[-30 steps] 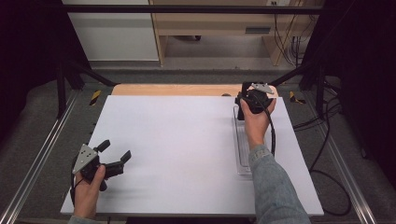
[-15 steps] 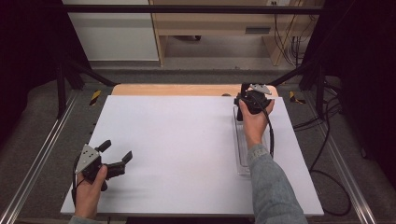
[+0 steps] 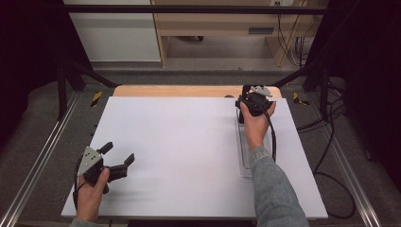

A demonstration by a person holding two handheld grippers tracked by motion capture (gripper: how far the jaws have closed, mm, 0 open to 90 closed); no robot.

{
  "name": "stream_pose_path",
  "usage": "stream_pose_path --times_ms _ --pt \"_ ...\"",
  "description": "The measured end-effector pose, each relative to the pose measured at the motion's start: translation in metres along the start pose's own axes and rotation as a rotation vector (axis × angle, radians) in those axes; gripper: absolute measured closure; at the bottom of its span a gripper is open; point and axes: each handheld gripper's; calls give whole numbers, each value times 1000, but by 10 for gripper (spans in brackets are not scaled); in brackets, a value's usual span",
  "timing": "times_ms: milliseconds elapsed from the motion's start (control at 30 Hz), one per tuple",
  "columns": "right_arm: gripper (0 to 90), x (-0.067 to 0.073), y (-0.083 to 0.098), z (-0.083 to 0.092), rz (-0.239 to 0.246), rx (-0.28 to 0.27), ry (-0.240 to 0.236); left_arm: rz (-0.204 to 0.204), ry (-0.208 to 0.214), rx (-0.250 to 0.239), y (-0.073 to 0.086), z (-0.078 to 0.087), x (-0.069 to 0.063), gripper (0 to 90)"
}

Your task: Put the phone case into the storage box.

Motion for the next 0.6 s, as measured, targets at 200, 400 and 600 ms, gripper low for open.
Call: stream_pose_path --times_ms 200,400,600 --pt "135 2 1 -3 8 -1 5 -1 0 2 0 0 -1 37" --pt "135 3 4 -6 12 -4 7 1 -3 4 0 0 0 37" --pt "135 4 4 -7 13 -1 12 -1 0 6 0 0 -1 37"
Point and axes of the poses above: each handheld gripper's, and its own axes: z roughly backward along the jaws, y roughly out of its underside, x roughly to its left, and after that the axes turned 13 degrees about -y, right-handed
